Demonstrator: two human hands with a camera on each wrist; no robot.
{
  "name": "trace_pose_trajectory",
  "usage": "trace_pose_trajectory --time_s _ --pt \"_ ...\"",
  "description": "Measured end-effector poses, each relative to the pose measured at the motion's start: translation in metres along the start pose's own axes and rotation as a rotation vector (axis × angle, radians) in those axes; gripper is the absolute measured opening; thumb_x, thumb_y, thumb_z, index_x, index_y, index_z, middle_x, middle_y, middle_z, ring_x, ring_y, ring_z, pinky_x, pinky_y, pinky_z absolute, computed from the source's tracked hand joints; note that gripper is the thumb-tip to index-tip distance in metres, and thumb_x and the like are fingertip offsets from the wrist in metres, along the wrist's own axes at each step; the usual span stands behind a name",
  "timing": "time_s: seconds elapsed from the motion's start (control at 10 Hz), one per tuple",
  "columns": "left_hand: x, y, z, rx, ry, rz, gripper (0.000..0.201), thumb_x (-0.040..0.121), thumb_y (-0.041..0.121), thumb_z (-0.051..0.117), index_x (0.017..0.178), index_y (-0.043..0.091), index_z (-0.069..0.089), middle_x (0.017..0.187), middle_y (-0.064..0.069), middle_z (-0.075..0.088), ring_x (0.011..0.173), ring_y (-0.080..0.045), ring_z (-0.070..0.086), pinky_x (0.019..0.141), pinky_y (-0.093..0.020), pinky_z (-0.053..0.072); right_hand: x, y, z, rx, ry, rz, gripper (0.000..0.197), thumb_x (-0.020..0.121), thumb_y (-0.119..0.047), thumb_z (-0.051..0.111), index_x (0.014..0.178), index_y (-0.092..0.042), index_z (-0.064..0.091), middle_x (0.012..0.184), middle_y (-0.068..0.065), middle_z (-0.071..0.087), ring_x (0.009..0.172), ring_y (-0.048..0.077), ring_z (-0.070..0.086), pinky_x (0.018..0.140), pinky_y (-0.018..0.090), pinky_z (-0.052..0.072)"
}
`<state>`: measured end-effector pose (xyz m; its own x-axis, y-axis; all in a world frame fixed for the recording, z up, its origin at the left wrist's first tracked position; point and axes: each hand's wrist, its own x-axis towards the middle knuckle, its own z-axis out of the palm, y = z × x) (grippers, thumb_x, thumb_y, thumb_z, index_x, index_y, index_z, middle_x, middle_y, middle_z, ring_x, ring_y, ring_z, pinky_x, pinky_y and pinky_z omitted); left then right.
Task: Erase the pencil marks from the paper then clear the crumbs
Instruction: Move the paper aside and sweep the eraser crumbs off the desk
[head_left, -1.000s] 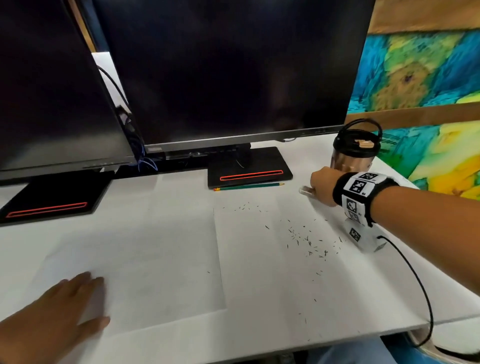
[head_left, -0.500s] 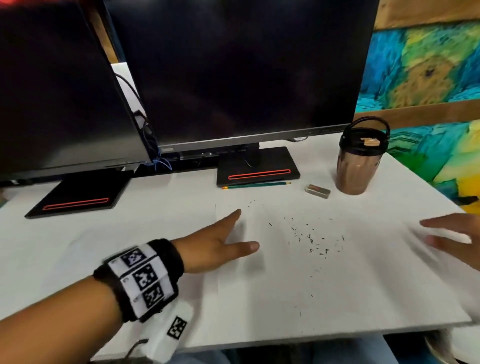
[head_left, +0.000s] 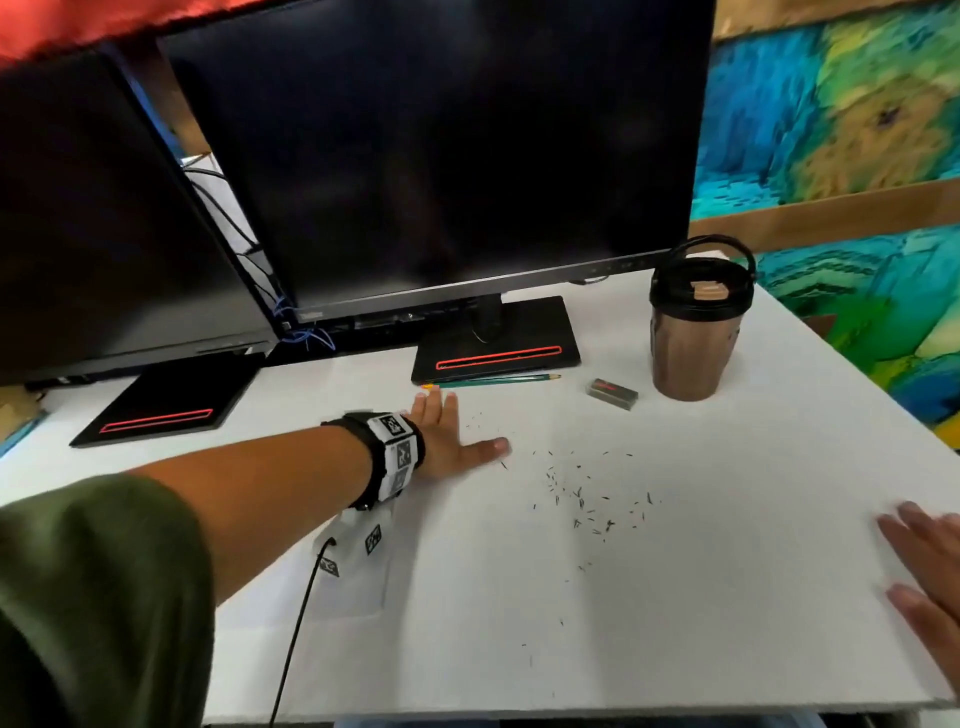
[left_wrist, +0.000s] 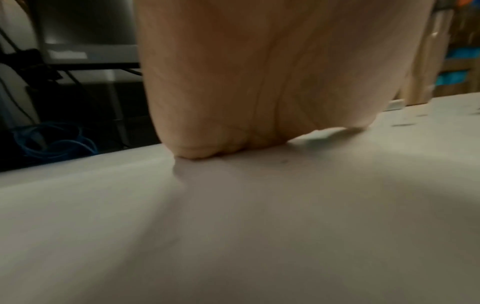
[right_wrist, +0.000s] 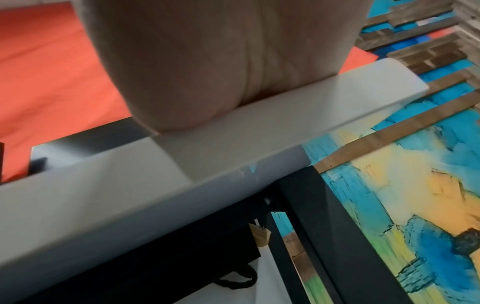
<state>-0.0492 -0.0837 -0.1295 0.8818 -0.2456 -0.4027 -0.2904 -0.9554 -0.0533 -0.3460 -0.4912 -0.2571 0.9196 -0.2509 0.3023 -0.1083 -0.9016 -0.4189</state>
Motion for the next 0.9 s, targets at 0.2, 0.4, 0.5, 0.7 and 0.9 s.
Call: trace_pose_trajectory --time_s 0.2,0.4,0.5,0.7,0.9 --pt "-0.06 0.038 0.013 0.175 -0.122 0.582 0.111 0.087 0.078 0.038 0.153 0.014 -0.025 0.159 -0.004 -0.035 0.146 -0.018 -0.032 0.121 -0.042 -0.014 -0.004 -0.004 -0.013 -0.007 -0.272 0.223 0.061 0.089 -0.068 0.021 0.148 -0.053 0.015 0.161 -0.016 0.016 0.148 0.023 0.021 0.113 0.066 0.019" --pt "-0.052 0.035 -0.009 -0.045 0.053 0.5 0.118 0.078 0.082 0.033 0.154 0.012 -0.024 0.162 -0.005 -0.026 0.149 -0.019 -0.023 0.123 -0.04 -0.008 -0.009 -0.047 -0.038 -0.196 -0.287 0.186 0.058 0.098 -0.059 0.017 0.149 -0.031 0.022 0.149 0.011 0.043 0.143 0.027 0.033 0.116 0.046 0.018" --pt "-0.032 0.025 -0.019 -0.007 0.08 0.192 0.136 0.059 0.099 0.01 0.156 0.004 0.004 0.166 -0.012 -0.005 0.153 -0.03 -0.003 0.121 -0.043 0.009 -0.003 -0.058 -0.052 -0.077 -0.278 0.095 0.052 0.096 -0.061 0.017 0.147 -0.055 0.005 0.155 -0.007 0.031 0.144 0.019 0.027 0.115 0.052 0.027" --pt "-0.063 0.07 0.01 0.09 -0.046 0.356 0.113 0.084 0.084 0.026 0.155 0.007 -0.016 0.162 -0.013 -0.026 0.15 -0.027 -0.022 0.122 -0.052 -0.005 -0.002 -0.064 -0.052 -0.124 -0.236 0.164 0.069 0.087 -0.073 -0.004 0.148 -0.044 0.01 0.154 -0.021 0.01 0.142 0.003 0.01 0.119 0.048 0.016" --pt "-0.111 0.115 0.016 -0.12 -0.118 0.648 0.096 0.095 0.066 0.03 0.152 0.015 -0.028 0.161 0.002 -0.031 0.147 -0.011 -0.027 0.122 -0.039 -0.011 -0.003 -0.075 -0.058 -0.214 -0.201 0.15 0.082 0.08 -0.075 -0.016 0.148 -0.036 0.008 0.153 -0.019 0.007 0.14 0.0 0.006 0.12 0.039 0.011"
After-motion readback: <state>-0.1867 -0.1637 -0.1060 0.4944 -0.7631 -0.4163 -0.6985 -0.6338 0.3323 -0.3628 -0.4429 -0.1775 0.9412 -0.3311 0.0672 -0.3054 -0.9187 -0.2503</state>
